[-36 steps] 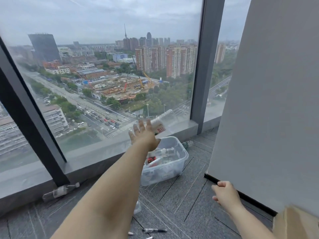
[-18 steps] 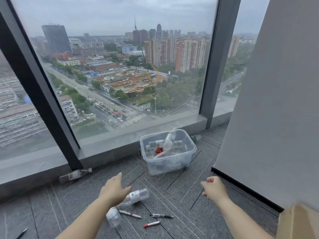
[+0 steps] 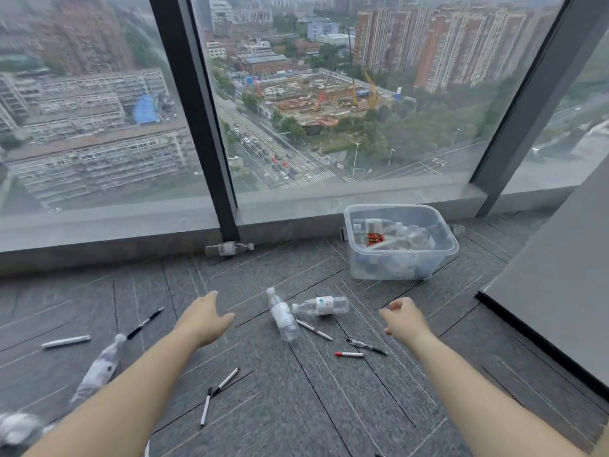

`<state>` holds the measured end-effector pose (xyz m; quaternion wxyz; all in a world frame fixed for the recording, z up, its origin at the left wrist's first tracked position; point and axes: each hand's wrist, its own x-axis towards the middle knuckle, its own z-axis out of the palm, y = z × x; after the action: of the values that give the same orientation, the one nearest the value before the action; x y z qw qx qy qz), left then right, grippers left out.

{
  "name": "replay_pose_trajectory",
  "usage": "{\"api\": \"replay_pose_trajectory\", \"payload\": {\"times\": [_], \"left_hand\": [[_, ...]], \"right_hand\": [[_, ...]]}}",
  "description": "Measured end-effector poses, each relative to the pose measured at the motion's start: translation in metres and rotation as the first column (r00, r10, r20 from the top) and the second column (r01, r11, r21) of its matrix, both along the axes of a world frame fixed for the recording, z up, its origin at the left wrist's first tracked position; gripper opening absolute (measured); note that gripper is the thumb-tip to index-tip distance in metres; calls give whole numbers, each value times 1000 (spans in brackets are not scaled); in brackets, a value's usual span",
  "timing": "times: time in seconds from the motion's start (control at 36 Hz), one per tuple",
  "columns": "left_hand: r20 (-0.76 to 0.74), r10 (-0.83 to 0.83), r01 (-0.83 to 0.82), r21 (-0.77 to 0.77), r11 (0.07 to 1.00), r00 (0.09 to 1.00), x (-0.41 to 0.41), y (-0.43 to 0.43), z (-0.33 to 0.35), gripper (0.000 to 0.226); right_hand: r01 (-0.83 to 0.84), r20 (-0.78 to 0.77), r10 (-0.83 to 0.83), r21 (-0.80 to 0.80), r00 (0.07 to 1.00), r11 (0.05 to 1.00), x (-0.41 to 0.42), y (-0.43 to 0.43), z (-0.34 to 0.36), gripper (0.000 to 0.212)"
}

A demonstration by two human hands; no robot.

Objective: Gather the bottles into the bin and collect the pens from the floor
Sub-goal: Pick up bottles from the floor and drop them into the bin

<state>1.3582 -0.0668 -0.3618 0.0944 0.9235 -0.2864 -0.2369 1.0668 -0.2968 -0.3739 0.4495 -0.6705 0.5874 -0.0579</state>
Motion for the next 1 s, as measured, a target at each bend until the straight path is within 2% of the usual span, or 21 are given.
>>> {"api": "replay_pose_trajectory", "payload": {"times": [0.14, 0.42, 0.58, 0.67, 0.81, 1.0], "left_hand": [[-4, 72, -72, 37, 997, 997, 30, 52, -22, 77], [9, 283, -283, 69, 957, 959, 92, 159, -61, 70], [6, 347, -346, 82, 935, 938, 127, 205, -102, 59], [24, 339, -340, 107, 934, 940, 139, 210, -126, 55], [8, 278, -277, 115, 954, 960, 158, 198, -181, 72], [26, 203, -205, 171, 964, 979, 179, 164, -262, 83]], "right_hand": [[-64, -44, 65, 18, 997, 998, 44, 28, -26, 30], [-250, -86, 253, 49, 964, 967, 167, 97, -66, 46], [-353, -131, 353, 31, 926, 935, 235, 146, -103, 33], [-385, -148, 390, 64, 909, 921, 257, 163, -129, 38], [-408, -164, 415, 73, 895, 910, 290, 171, -179, 45], [-414, -201, 408, 14, 890, 910, 325, 159, -252, 55]]}}
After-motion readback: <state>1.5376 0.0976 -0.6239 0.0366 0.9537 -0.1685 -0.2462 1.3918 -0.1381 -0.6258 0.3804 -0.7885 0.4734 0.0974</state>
